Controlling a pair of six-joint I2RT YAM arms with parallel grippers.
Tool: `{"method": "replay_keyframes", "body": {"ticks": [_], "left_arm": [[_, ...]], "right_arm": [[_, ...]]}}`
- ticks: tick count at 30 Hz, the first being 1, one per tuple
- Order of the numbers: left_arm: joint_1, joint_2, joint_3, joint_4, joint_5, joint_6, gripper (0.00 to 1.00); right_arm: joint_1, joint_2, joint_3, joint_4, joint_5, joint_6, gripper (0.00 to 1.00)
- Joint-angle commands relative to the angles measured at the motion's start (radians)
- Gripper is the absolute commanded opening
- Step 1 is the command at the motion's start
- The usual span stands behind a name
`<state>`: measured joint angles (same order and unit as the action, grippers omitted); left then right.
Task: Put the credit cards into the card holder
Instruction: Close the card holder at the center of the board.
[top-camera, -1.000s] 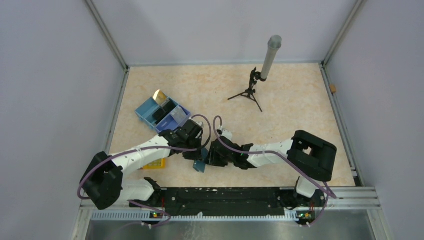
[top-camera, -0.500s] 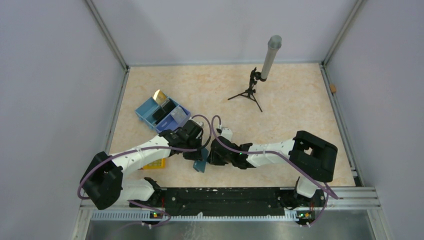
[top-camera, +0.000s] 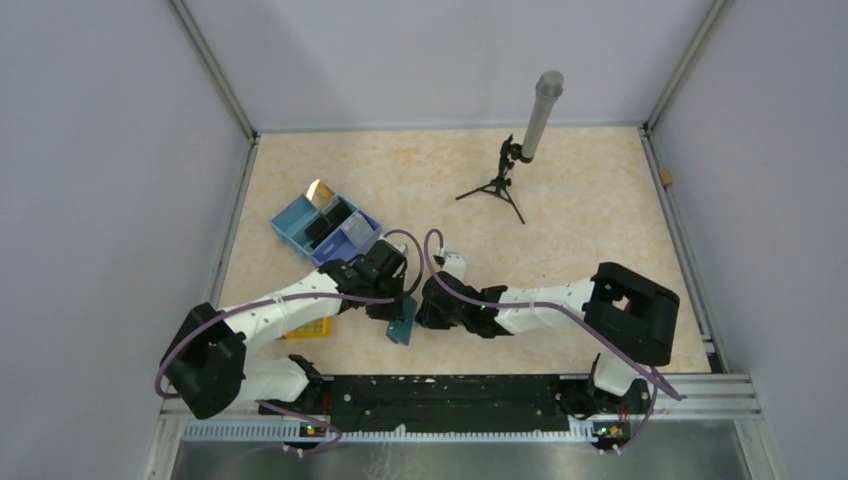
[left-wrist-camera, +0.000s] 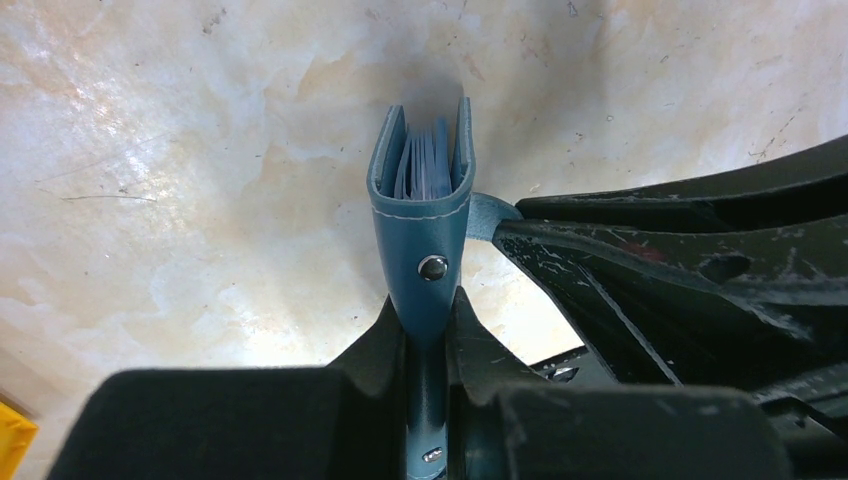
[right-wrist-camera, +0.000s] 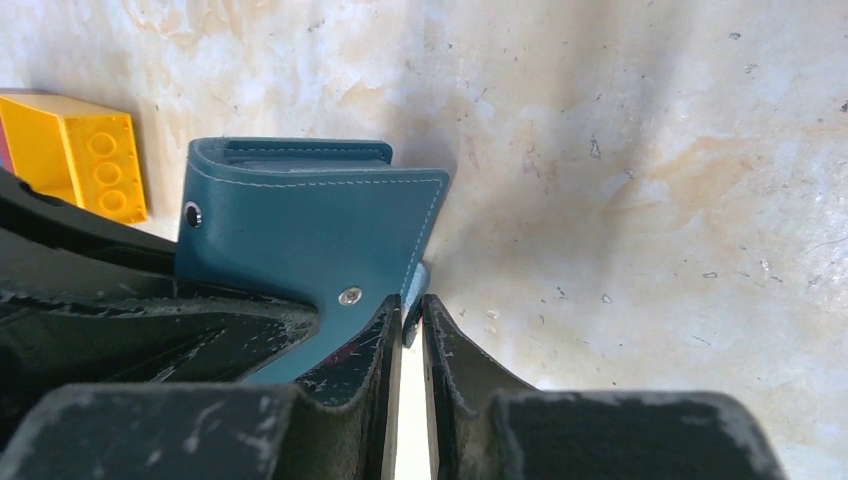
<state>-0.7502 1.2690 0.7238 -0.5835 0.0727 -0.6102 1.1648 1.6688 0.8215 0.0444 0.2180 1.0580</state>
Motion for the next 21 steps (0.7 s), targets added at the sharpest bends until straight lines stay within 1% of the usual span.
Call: {"method": "replay_keyframes", "body": {"ticks": [1, 12, 16, 21], "left_arm": [[-0.010, 0.025, 0.016, 0.002, -0.011, 0.007, 0.00], [-0.014, 0.026, 0.016, 0.003, -0.012, 0.008, 0.00], [-0.014, 0.029, 0.017, 0.004, -0.012, 0.009, 0.00], [-0.015, 0.029, 0.019, 0.004, -0.014, 0.009, 0.00]], "right_arm": [[0.019, -0.058, 0.024, -0.002, 0.030, -0.008, 0.12], [0.022, -0.035, 0.037, -0.031, 0.023, -0.006, 0.12], [0.021, -0.035, 0.038, -0.032, 0.022, -0.007, 0.01], [0.022, -0.034, 0.033, -0.027, 0.012, -0.001, 0.00]]}}
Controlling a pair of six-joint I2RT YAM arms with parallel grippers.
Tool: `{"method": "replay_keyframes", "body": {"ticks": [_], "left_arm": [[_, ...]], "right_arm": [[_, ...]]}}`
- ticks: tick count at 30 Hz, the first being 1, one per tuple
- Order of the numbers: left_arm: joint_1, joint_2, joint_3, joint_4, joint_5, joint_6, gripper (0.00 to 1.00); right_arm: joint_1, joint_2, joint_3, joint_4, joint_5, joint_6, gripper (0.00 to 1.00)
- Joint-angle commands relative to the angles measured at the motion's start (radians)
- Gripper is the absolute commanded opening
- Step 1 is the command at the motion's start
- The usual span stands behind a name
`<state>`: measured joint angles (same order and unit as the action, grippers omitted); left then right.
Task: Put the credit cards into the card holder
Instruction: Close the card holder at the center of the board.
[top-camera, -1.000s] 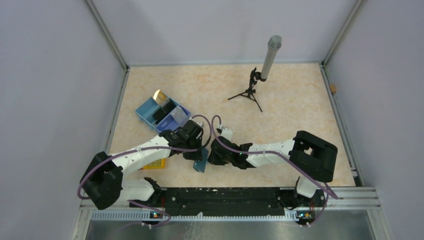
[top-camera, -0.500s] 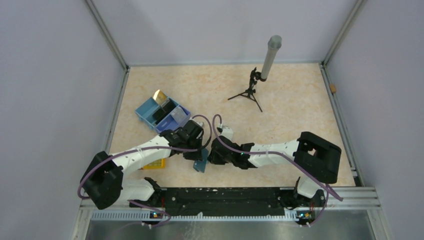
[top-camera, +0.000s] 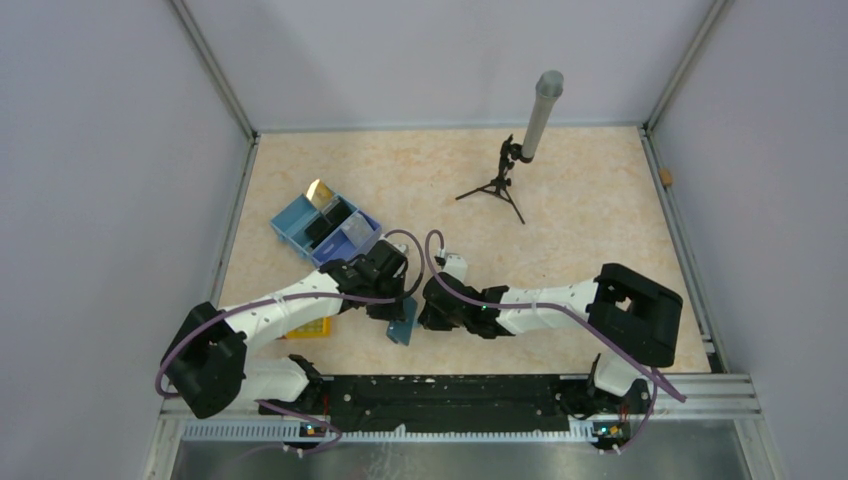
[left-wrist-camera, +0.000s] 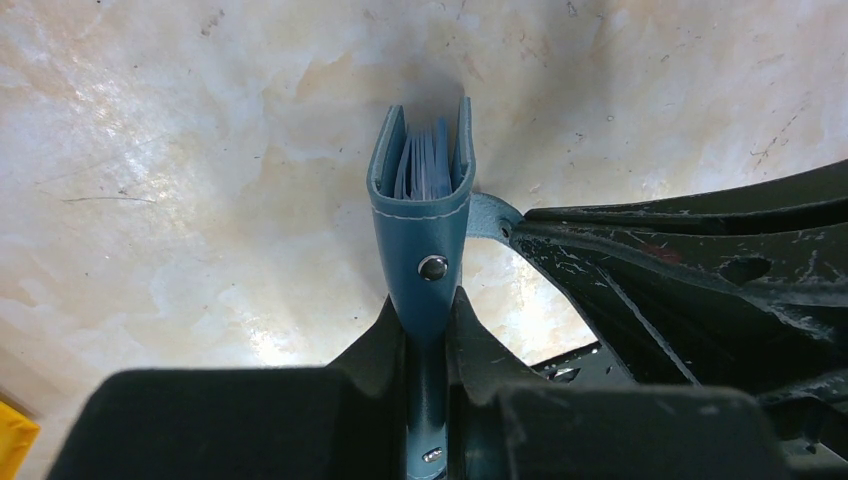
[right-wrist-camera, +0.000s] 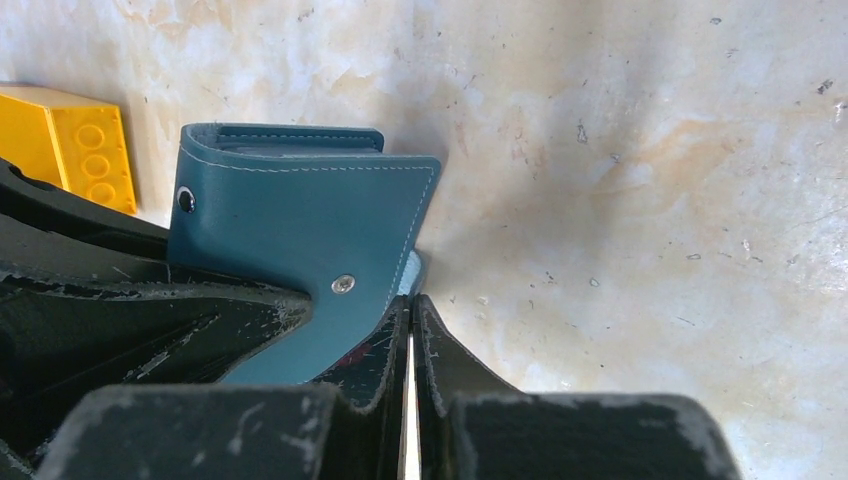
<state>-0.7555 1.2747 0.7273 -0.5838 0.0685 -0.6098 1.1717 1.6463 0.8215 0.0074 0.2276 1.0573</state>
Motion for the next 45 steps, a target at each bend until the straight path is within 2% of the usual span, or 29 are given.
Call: {"method": "replay_keyframes", "body": {"ticks": [1, 15, 26, 37, 45], "left_arm": [[-0.010, 0.022, 0.016, 0.004, -0.012, 0.008, 0.00], [-0.017, 0.023, 0.010, 0.010, -0.015, 0.005, 0.00], [-0.021, 0.038, 0.009, 0.024, 0.007, 0.007, 0.00], [-0.021, 0.060, -0.015, 0.081, 0.071, -0.003, 0.00], [-0.019, 0.069, -0.019, 0.084, 0.052, 0.002, 0.00]], "right_arm": [[0.015, -0.011, 0.028, 0.022, -0.003, 0.006, 0.00], [0.013, -0.018, -0.120, 0.325, -0.069, 0.093, 0.00], [0.014, -0.071, -0.254, 0.532, -0.019, 0.149, 0.00], [0.014, -0.048, -0.266, 0.631, -0.023, 0.131, 0.00], [0.015, -0.057, -0.269, 0.601, -0.017, 0.134, 0.00]]}}
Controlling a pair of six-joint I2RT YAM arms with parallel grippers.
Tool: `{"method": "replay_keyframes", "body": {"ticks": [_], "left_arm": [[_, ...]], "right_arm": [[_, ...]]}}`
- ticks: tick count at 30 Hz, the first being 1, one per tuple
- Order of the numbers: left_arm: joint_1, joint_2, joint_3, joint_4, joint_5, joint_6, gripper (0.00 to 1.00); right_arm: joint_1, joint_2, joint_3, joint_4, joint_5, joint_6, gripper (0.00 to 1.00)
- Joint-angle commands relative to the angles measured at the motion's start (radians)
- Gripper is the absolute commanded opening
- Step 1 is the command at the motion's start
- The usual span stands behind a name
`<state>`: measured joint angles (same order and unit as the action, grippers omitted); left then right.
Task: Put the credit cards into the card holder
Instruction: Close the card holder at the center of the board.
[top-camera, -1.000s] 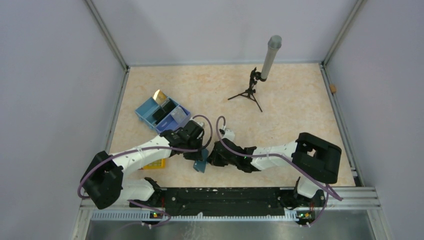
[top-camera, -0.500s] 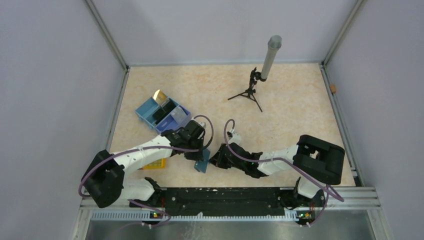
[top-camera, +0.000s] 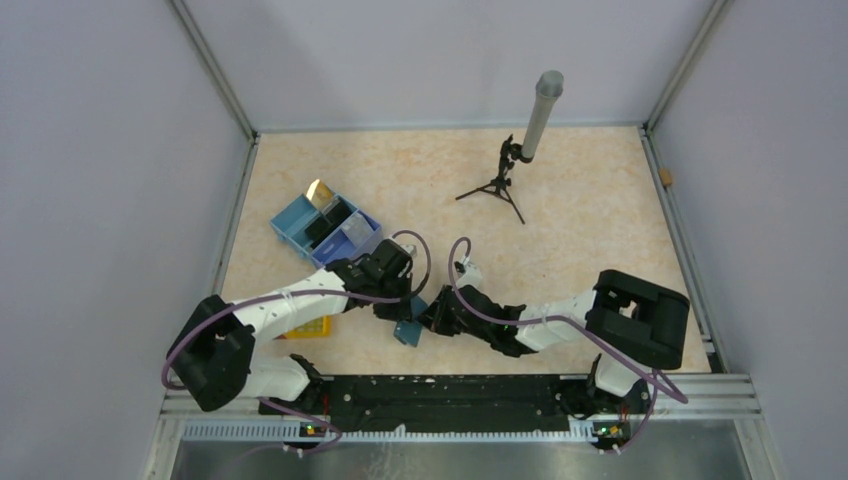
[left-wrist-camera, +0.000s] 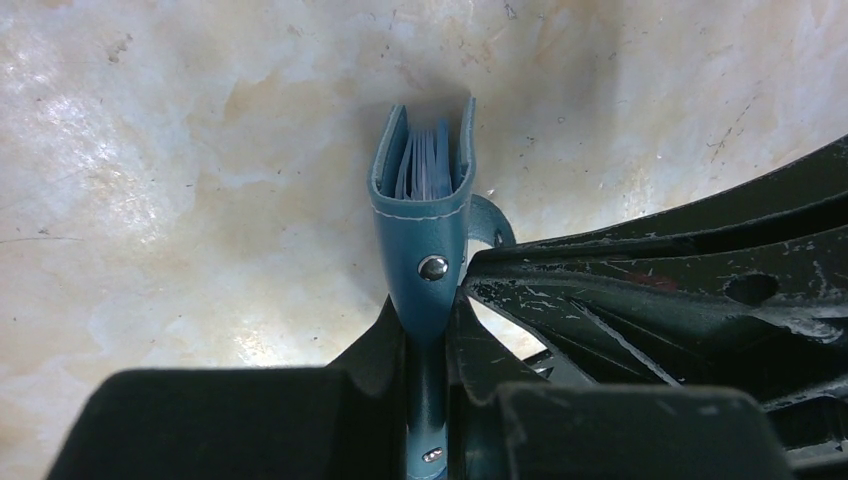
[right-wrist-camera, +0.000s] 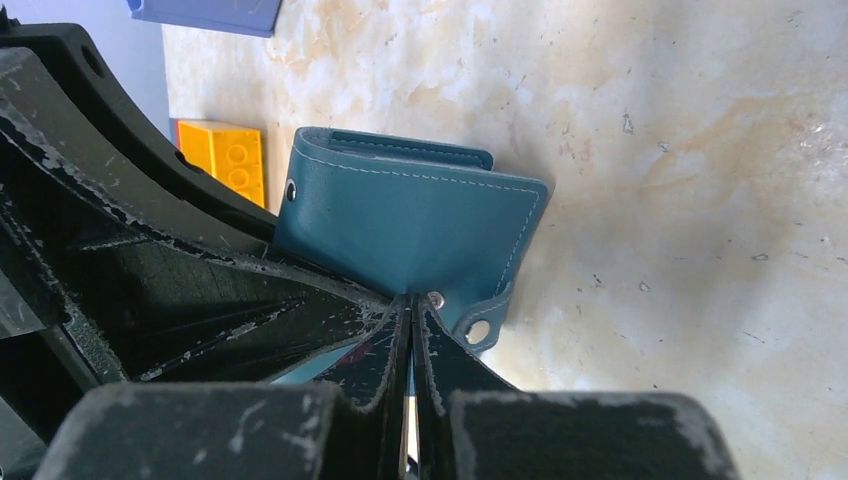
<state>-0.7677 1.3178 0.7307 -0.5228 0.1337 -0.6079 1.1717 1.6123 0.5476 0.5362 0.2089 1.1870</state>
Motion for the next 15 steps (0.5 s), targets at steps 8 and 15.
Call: {"method": "replay_keyframes", "body": {"ticks": [8, 15], "left_arm": [[0.022, -0.010, -0.204, 0.284, 0.029, -0.084, 0.00], [0.076, 0.011, -0.268, 0.356, 0.080, -0.103, 0.04]], "right_arm": [[0.031, -0.104, 0.073, -0.238, 0.092, -0.127, 0.07], [0.034, -0.209, 0.020, -0.334, 0.137, -0.107, 0.38]]}}
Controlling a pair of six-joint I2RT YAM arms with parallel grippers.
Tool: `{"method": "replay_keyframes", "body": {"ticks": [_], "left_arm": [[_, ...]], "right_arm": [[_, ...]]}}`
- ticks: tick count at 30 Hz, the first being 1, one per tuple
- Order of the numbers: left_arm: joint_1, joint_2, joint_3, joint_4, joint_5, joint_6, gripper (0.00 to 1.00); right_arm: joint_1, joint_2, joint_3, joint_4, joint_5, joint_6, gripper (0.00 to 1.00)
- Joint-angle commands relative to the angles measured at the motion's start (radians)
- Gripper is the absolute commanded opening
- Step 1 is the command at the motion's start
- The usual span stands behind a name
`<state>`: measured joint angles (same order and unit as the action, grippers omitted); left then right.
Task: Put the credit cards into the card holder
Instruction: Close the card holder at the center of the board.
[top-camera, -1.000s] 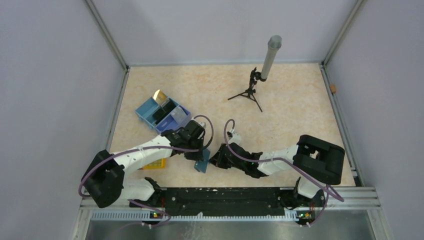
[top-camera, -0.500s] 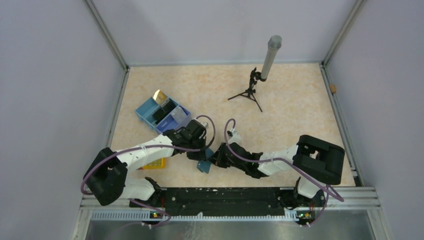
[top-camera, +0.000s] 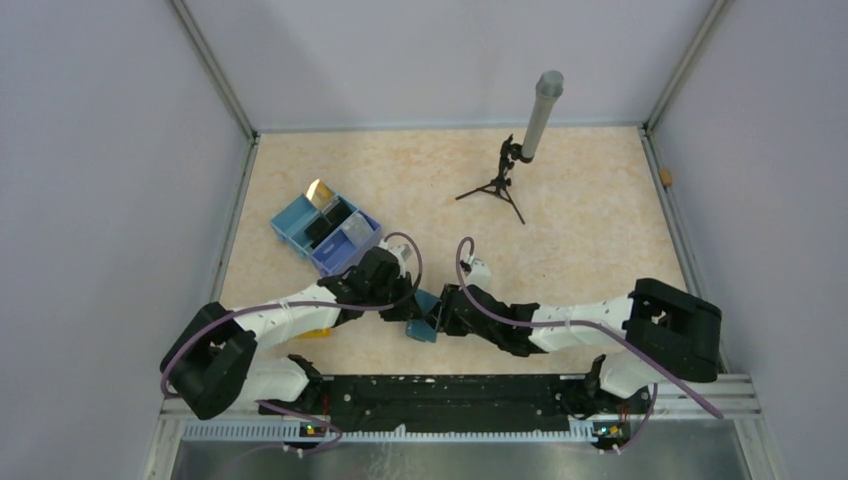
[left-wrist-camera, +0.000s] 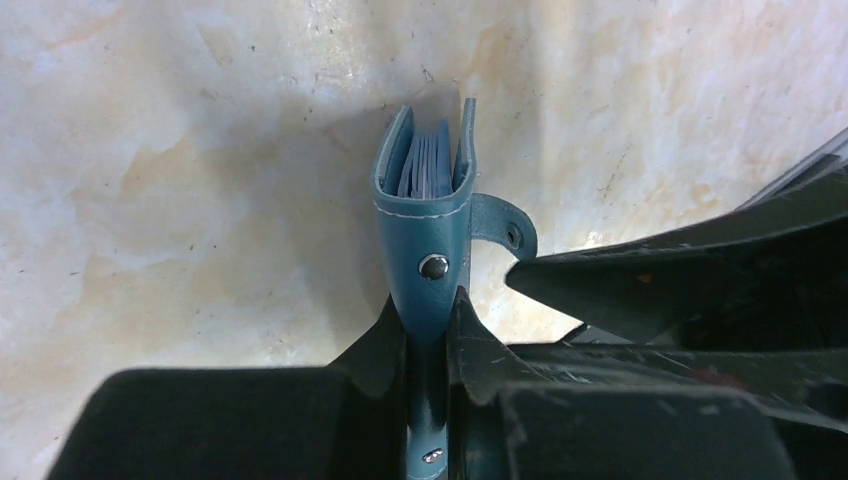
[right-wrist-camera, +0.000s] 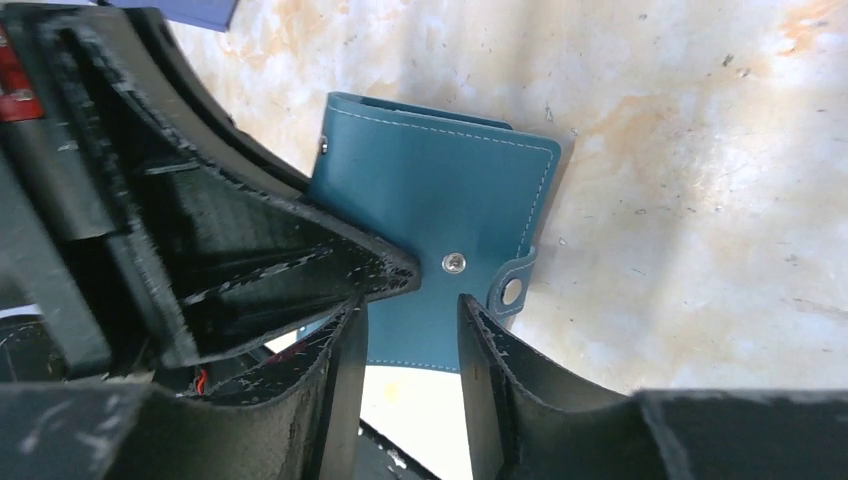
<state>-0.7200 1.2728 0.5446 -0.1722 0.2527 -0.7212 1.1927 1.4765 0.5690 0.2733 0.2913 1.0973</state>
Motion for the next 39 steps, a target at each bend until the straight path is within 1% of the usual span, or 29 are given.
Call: {"method": "replay_keyframes", "body": {"ticks": [1, 4, 7, 9, 13, 17, 20, 24, 31, 39], "left_arm": [[0.035, 0.063, -0.089, 0.020, -0.023, 0.009, 0.06], [0.048, 0.075, -0.098, 0.038, 0.002, 0.005, 0.12], [0.059, 0.075, -0.097, 0.039, 0.011, 0.000, 0.22], [0.063, 0.069, -0.097, 0.035, 0.010, -0.004, 0.30], [0.066, 0.057, -0.098, 0.023, 0.008, -0.005, 0.41], [0.067, 0.051, -0.092, 0.012, 0.013, -0.008, 0.44], [0.068, 0.047, -0.089, 0.010, 0.022, -0.012, 0.46], [0.068, 0.044, -0.089, 0.015, 0.039, -0.019, 0.49], [0.068, 0.030, -0.089, 0.024, 0.075, -0.032, 0.50], [0.068, 0.013, -0.097, 0.047, 0.124, -0.058, 0.48]], "right_arm": [[0.013, -0.077, 0.007, -0.097, 0.054, -0.023, 0.39], [0.014, -0.074, 0.010, -0.104, 0.025, -0.020, 0.37], [0.016, -0.058, 0.009, -0.124, 0.009, 0.020, 0.36], [0.017, -0.047, 0.007, -0.126, 0.005, 0.031, 0.37], [0.018, -0.018, 0.017, -0.124, 0.011, 0.043, 0.39], [0.019, 0.021, 0.050, -0.142, 0.001, 0.044, 0.42], [0.018, 0.039, 0.062, -0.143, -0.002, 0.041, 0.42], [0.018, 0.050, 0.078, -0.138, -0.008, 0.035, 0.37], [0.018, 0.081, 0.114, -0.131, -0.026, 0.022, 0.30], [0.018, 0.103, 0.161, -0.149, -0.029, 0.003, 0.26]]}}
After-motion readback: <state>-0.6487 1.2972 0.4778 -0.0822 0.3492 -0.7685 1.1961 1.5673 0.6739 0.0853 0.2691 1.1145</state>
